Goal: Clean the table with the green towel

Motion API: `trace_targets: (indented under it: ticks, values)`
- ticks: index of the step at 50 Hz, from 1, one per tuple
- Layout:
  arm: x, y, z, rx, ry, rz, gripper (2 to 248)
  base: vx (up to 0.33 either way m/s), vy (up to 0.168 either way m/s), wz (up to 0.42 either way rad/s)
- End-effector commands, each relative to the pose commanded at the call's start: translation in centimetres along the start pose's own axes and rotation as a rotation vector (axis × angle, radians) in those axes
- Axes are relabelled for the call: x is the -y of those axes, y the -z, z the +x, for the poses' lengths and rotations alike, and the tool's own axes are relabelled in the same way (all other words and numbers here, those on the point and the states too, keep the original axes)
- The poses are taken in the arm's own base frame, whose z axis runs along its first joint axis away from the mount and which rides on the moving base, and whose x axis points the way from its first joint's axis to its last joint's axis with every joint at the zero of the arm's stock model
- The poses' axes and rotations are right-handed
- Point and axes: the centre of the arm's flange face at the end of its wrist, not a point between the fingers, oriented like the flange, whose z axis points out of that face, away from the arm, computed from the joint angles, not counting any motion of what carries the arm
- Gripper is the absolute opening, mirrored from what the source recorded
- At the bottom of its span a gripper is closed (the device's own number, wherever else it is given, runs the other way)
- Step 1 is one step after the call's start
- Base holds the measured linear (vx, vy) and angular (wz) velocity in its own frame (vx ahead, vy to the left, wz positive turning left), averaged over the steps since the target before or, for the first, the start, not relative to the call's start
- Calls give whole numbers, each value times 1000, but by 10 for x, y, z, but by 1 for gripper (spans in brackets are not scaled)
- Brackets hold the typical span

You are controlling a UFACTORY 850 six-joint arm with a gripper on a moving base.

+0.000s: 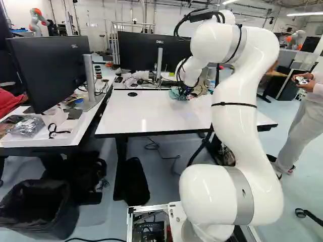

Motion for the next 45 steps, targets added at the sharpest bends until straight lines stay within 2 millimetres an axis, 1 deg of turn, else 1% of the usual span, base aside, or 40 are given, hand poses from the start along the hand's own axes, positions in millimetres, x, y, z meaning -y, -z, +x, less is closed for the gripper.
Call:
trace_targets:
  ticks: [10, 18, 27, 45]
  values:
    - [-2, 13, -13, 16, -3, -2, 46, 0, 0, 0]
    - [2, 22, -22, 27, 2, 2, 46, 0, 0, 0]
    - [13, 30, -31, 36, 16, 13, 46, 0, -5, -22]
    - [44, 33, -35, 39, 55, 42, 46, 0, -2, -10]
